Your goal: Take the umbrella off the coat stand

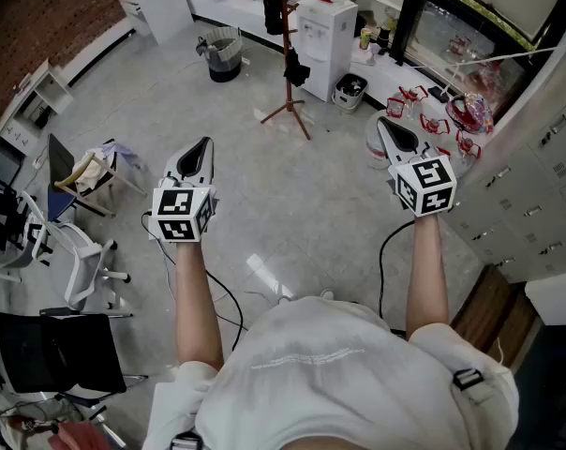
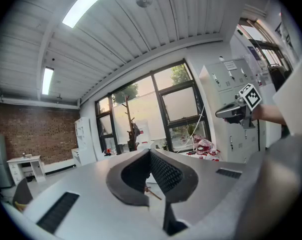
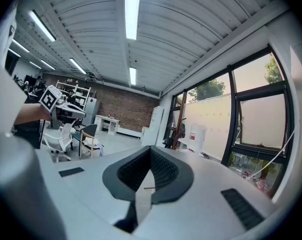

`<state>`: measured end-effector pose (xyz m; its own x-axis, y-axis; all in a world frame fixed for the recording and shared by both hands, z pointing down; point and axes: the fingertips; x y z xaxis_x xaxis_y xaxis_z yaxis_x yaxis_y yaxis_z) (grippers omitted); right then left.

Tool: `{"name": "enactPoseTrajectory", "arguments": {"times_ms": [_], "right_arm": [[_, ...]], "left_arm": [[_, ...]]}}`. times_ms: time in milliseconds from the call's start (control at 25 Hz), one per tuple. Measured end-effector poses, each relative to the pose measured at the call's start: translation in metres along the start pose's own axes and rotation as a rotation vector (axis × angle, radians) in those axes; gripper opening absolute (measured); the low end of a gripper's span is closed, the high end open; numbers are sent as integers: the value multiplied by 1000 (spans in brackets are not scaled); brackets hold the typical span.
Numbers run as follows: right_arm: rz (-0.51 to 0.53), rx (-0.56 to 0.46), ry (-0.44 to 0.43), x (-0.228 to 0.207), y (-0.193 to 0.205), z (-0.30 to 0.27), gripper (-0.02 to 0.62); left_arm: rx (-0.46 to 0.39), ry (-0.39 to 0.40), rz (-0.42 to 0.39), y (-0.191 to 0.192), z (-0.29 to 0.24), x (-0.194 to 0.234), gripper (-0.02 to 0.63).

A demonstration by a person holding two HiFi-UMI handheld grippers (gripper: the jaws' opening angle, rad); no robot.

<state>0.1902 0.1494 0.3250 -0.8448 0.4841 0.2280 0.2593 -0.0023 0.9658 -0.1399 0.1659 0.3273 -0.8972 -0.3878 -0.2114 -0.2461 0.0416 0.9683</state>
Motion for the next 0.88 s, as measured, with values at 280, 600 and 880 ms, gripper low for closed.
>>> {"name": "enactPoseTrajectory", "arguments": {"times_ms": [280,600,880], "right_arm": [[2,17,6,-7,8,8,23],[-20,-1,6,-8,6,10,23],[-43,13,-4,-6,10,6,23]], "left_arm": [[-6,2,7,-2,-2,-10,14],[-7,10,-7,-5,-5,-15,14],[-11,22,5,-8,-8,-13,14]]}}
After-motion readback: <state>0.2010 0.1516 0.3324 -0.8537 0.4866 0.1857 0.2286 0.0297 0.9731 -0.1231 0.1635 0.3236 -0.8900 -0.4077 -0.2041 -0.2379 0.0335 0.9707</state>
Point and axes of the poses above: the fingertips, and each gripper's own axes: z backward along the fingers, x to its left, y out of its underside, and after that the axes turned 1 degree about z, right-handed
